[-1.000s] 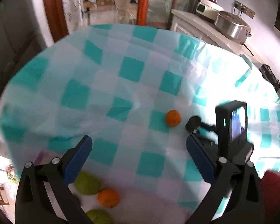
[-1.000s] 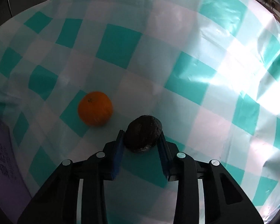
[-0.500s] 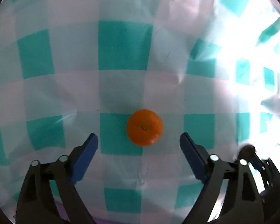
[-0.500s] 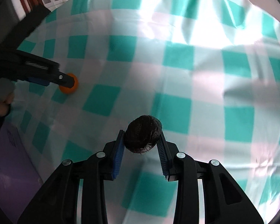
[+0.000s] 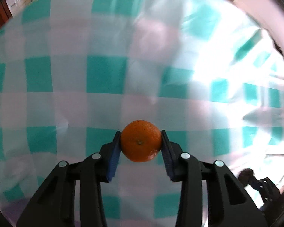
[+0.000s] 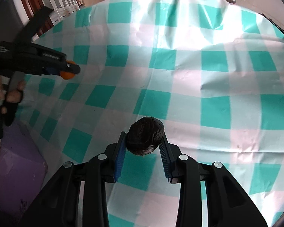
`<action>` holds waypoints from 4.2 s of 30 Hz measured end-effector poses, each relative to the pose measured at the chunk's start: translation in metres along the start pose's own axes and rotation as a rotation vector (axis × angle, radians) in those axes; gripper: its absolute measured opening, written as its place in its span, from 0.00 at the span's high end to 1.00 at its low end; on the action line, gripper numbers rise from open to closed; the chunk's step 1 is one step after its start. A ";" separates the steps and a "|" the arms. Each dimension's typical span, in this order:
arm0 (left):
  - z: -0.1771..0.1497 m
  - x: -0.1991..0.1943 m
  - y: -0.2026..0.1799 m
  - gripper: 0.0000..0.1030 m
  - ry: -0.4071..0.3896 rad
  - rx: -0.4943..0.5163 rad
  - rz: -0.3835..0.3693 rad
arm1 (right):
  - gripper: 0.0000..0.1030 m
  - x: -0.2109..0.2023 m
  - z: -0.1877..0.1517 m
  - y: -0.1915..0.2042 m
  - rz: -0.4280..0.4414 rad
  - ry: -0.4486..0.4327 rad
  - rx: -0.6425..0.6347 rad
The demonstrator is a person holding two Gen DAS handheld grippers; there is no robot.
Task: Organize fruits
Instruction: 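Carry the dark plum and mandarin into the box and release both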
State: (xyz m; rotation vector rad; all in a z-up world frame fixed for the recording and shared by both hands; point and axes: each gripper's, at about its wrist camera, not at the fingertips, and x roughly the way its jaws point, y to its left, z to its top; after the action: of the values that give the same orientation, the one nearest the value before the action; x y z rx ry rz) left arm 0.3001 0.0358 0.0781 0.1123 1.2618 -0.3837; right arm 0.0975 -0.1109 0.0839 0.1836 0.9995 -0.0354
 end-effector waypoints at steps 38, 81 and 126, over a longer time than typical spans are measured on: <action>-0.349 -0.235 -0.200 0.60 -0.483 -0.195 0.340 | 0.66 -0.245 -0.084 0.013 0.145 -0.236 -0.559; -0.412 -0.264 -0.026 0.60 -0.477 -0.535 0.370 | 0.66 -0.170 -0.113 0.142 0.410 0.055 -0.807; -0.317 -0.134 0.184 0.36 -0.043 -0.519 0.270 | 0.43 -0.053 -0.110 0.353 0.463 0.337 -0.989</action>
State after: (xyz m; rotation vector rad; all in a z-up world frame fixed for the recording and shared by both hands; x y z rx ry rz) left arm 0.0428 0.3288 0.0837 -0.1662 1.2475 0.1778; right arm 0.0171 0.2521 0.1193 -0.5057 1.1799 0.9234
